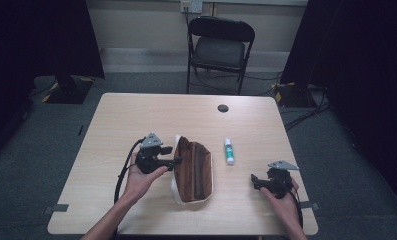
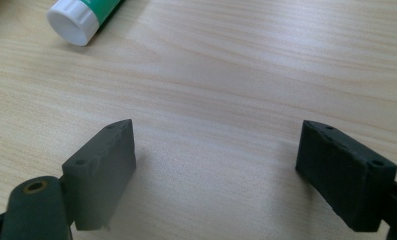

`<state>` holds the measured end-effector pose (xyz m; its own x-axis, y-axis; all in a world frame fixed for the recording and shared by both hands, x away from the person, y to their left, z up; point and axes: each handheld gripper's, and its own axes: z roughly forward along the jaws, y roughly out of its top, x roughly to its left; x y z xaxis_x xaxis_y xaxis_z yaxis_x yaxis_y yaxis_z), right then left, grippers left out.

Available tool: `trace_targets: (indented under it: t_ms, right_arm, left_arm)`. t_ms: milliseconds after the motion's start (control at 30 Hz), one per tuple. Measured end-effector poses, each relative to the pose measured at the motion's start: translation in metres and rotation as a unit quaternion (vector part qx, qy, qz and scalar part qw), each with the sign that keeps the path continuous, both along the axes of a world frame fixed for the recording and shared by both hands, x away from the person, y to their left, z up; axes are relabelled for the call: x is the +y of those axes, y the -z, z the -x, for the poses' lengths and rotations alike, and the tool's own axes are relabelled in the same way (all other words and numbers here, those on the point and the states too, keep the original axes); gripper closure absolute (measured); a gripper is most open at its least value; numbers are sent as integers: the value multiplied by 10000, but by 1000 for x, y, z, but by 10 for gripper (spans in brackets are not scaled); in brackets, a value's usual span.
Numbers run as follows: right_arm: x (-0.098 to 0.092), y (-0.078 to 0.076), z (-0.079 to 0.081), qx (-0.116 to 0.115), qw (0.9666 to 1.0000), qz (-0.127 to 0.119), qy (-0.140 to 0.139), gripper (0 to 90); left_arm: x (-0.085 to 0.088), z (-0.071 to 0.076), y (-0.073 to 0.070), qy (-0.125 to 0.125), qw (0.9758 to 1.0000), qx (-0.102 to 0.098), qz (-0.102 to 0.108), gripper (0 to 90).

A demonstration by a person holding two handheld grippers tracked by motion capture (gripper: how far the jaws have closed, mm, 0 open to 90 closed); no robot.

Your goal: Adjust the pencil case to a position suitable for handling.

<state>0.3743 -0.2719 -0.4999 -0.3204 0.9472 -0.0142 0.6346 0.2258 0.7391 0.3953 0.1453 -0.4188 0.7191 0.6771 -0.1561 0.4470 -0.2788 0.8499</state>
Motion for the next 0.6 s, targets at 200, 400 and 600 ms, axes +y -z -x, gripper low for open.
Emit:
trace_targets:
  t_ms: [200,400,600]
  right_arm:
    - [0,0,0,1,10000,-1,0,151]
    - [0,0,0,0,10000,0,0,151]
    - [0,0,0,1,10000,0,-1,151]
  left_arm:
    - [5,17,-8,1,9999,-80,-88,339]
    - [8,34,-7,58,10000,68,10,296]
    - [2,47,4,136,9996,120,-213,246]
